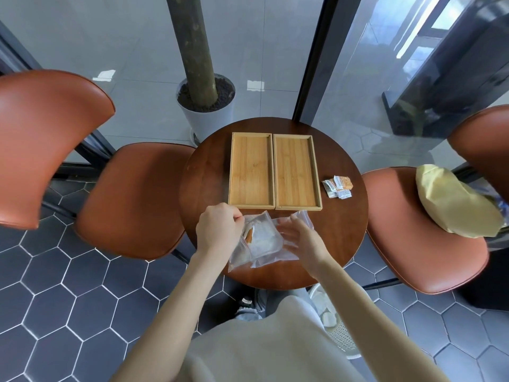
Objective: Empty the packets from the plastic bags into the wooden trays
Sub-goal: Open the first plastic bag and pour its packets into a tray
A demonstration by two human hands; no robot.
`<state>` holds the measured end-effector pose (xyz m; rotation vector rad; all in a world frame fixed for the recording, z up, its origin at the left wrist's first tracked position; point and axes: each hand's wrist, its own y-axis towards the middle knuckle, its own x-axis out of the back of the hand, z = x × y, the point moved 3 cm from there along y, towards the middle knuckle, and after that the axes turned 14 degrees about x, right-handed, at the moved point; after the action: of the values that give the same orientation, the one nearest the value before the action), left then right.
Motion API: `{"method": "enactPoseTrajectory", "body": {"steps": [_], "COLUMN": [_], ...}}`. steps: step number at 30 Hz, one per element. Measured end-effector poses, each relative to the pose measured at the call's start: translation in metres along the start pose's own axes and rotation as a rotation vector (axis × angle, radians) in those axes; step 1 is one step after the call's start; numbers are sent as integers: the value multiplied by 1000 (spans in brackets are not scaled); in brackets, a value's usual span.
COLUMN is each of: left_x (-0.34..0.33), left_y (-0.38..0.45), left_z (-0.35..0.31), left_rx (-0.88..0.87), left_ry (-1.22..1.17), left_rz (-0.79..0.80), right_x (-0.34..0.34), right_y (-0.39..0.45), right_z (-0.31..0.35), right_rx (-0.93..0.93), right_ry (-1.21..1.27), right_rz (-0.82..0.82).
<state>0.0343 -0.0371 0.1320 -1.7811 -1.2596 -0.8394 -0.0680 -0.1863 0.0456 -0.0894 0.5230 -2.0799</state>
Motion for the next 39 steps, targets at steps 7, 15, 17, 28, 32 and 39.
{"method": "enactPoseTrajectory", "body": {"steps": [7, 15, 17, 28, 32, 39], "left_x": [37, 46, 42, -73, -121, -146], "left_y": [3, 42, 57, 115, 116, 114], "left_z": [-32, -41, -38, 18, 42, 49], "left_rx": [-73, 22, 89, 422, 301, 200], "left_ry": [-139, -423, -525, -402, 68, 426], "left_rz": [132, 464, 465, 365, 444, 505], "right_x": [-13, -22, -13, 14, 13, -11], "right_y": [3, 19, 25, 78, 110, 161], "right_z": [-33, -29, -32, -33, -36, -11], "right_rx": [-186, -277, -307, -367, -340, -280], "right_ry": [326, 736, 706, 702, 561, 726], "right_rz": [-56, -6, -59, -331, -380, -322]}}
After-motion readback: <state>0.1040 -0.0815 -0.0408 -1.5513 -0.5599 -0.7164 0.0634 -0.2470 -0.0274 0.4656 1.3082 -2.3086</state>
